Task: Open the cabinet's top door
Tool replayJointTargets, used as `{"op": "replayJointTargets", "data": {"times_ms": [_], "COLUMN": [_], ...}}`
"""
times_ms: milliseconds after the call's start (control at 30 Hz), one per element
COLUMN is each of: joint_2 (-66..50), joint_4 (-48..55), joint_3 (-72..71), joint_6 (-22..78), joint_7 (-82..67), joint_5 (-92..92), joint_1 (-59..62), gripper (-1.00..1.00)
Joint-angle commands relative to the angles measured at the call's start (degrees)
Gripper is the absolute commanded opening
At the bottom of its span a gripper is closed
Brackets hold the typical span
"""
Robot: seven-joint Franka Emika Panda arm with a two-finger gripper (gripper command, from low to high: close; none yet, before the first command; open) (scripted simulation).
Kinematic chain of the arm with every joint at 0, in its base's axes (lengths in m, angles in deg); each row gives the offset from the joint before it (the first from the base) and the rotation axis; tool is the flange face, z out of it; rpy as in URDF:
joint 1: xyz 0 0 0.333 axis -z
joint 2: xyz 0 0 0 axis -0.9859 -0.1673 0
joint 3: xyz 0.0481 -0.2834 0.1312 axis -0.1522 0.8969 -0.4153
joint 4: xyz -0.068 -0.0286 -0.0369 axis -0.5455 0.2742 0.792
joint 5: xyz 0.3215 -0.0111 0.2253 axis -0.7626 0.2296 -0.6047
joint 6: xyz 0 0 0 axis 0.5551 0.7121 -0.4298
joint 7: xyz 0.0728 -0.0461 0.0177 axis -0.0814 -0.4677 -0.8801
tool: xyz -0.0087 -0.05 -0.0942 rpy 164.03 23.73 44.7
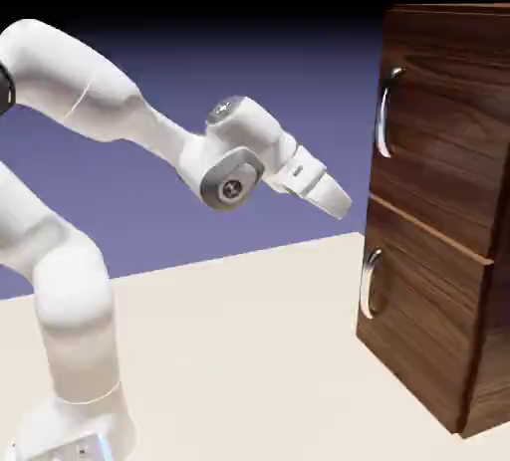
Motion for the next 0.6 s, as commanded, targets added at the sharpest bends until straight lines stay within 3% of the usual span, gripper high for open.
{"op": "replayJointTargets", "data": {"times_ms": [0,567], "joint_2": [0.48,8.66], "joint_4": [0.39,6.97], "joint_3": [-1.00,-17.89], "joint_6": [0.36,6.48], "joint_7": [-1.65,-29.60], "joint_5": [-2.50,-44.86], "joint_1": [1.12,20.17], "gripper": [0.00,0.00]}}
